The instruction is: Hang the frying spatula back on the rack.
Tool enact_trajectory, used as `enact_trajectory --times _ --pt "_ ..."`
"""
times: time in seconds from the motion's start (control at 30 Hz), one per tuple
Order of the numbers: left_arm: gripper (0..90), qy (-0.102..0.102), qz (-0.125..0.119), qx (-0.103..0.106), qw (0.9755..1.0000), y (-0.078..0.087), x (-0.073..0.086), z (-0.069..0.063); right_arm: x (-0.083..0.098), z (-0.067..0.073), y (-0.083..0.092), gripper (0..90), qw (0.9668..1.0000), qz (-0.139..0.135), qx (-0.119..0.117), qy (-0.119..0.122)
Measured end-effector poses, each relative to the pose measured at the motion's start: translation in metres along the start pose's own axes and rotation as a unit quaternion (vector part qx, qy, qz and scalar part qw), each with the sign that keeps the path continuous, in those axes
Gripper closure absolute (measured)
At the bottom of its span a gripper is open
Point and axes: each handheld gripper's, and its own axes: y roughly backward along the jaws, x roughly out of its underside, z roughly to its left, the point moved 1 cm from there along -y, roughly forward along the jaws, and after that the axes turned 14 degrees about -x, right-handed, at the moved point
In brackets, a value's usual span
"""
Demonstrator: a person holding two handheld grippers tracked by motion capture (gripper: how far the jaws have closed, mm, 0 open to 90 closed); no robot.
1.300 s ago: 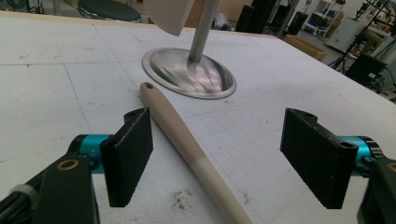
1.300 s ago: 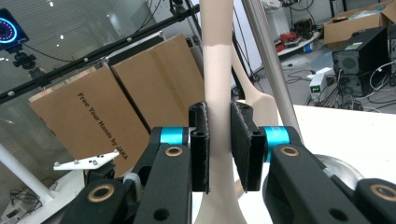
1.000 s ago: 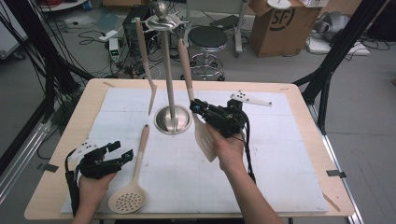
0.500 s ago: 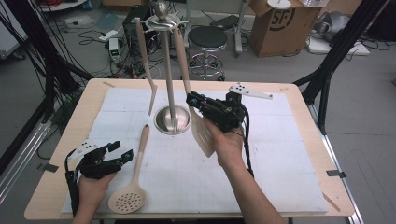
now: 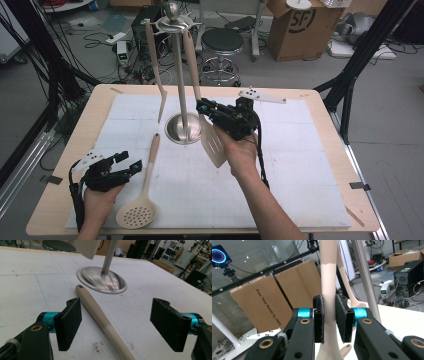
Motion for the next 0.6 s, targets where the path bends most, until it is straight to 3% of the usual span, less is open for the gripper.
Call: enact_trajectory --times 0.07,0.33,0.6 --pt "26.0 0.001 0.0 0.0 1.0 0.0 0.0 0.0 -0.0004 0.001 -0.0011 78.0 0.9999 0.008 0.012 0.006" --pt "25.9 0.002 -0.002 0.0 1.0 0.001 -0.0001 0.0004 0.0016 -0.0011 -0.0045 77.9 0.9993 0.026 0.026 0.0" --pt "25.9 0.002 -0.002 -0.001 1.0 0.0022 0.0 0.0011 -0.0001 -0.0054 -0.0011 77.9 0.9992 0.016 0.035 -0.007"
